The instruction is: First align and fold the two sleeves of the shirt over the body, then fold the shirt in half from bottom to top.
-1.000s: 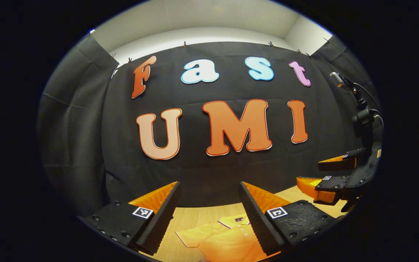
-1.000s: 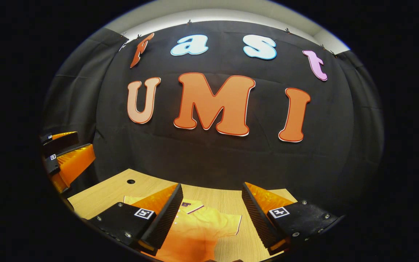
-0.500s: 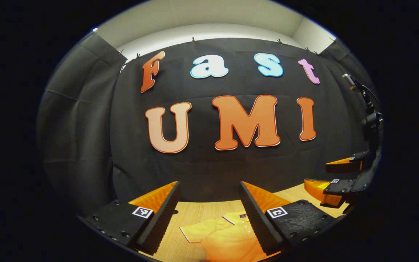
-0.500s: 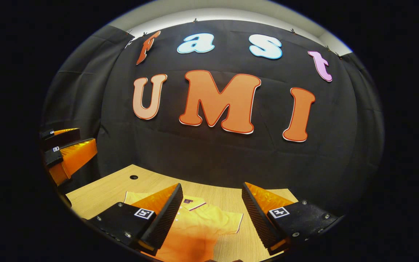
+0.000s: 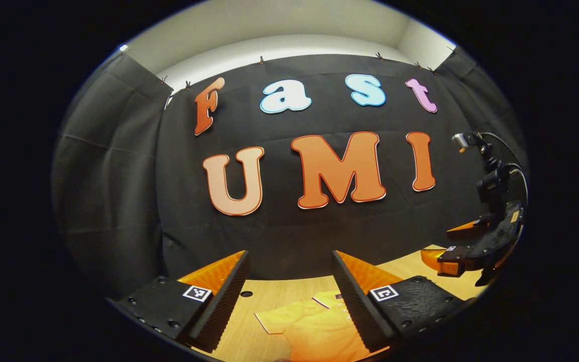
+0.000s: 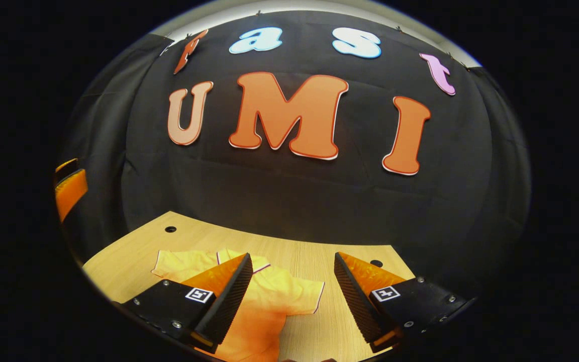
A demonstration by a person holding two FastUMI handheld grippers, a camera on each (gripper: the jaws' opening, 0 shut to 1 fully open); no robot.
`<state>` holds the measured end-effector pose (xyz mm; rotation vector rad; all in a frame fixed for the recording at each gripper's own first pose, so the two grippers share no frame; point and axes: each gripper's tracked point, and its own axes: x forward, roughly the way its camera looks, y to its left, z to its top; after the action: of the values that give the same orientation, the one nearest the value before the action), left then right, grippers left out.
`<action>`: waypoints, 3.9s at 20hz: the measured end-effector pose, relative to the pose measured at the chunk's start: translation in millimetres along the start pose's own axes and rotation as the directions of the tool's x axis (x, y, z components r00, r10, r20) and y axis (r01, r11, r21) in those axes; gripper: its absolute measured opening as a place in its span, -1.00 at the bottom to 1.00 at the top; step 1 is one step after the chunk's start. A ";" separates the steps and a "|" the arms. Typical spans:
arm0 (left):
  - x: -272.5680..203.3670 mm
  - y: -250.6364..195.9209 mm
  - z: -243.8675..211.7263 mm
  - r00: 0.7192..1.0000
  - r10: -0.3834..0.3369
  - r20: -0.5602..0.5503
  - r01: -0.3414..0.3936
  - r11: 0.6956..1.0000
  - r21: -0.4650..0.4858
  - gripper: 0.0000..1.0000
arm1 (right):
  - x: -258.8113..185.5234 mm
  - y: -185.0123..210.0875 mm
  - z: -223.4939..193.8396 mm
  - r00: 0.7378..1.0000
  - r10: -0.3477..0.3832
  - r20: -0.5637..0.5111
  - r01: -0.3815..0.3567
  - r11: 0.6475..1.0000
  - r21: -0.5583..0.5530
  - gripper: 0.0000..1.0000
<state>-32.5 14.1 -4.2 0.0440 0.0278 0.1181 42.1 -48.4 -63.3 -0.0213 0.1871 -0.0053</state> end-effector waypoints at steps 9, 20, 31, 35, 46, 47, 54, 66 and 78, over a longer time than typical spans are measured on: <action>-21.5 33.3 -11.2 0.990 0.132 -0.044 -0.132 0.991 0.016 0.98 | 62.1 -28.9 -73.9 0.963 0.015 -0.269 -0.003 0.999 0.045 0.96; -65.4 48.4 -60.6 0.949 0.247 -0.197 -0.240 0.969 0.058 0.98 | 117.2 -44.1 -157.8 0.827 0.059 -0.559 -0.001 0.995 0.103 0.97; -102.2 71.7 -61.8 0.901 0.367 -0.233 -0.349 0.930 0.116 0.98 | 161.7 -55.4 -231.0 0.633 0.074 -0.770 0.050 0.989 0.137 0.68; -94.7 71.9 -64.1 0.893 0.376 -0.245 -0.356 0.926 0.124 0.99 | 166.0 -49.6 -253.1 0.564 0.072 -0.823 0.057 0.990 0.126 0.55; -59.5 59.5 -76.5 0.908 0.324 -0.267 -0.299 0.946 0.129 0.98 | 167.6 -38.2 -253.2 0.540 0.117 -0.834 0.021 0.988 0.153 -0.56; -58.1 57.9 -77.4 0.908 0.320 -0.268 -0.296 0.947 0.129 1.00 | 166.2 -35.2 -254.1 0.543 0.126 -0.830 -0.013 0.990 0.142 -0.57; -60.6 61.4 -79.1 0.906 0.319 -0.278 -0.297 0.947 0.120 1.00 | 173.5 -18.6 -227.2 0.578 0.223 -0.785 0.000 0.962 0.274 -0.87; -60.1 94.9 -100.7 0.891 0.323 -0.321 -0.315 0.946 0.076 0.97 | 172.4 -17.0 -203.2 0.590 0.188 -0.785 -0.048 0.979 0.198 -0.76; -52.2 125.9 -141.5 0.855 0.311 -0.415 -0.330 0.944 0.028 0.99 | 182.9 -26.7 -241.6 0.557 0.130 -0.820 0.079 0.975 0.209 -0.64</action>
<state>-103.3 138.8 -138.4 -0.0221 0.4468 0.4634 176.7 -81.4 -334.0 0.2210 1.1677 -0.0066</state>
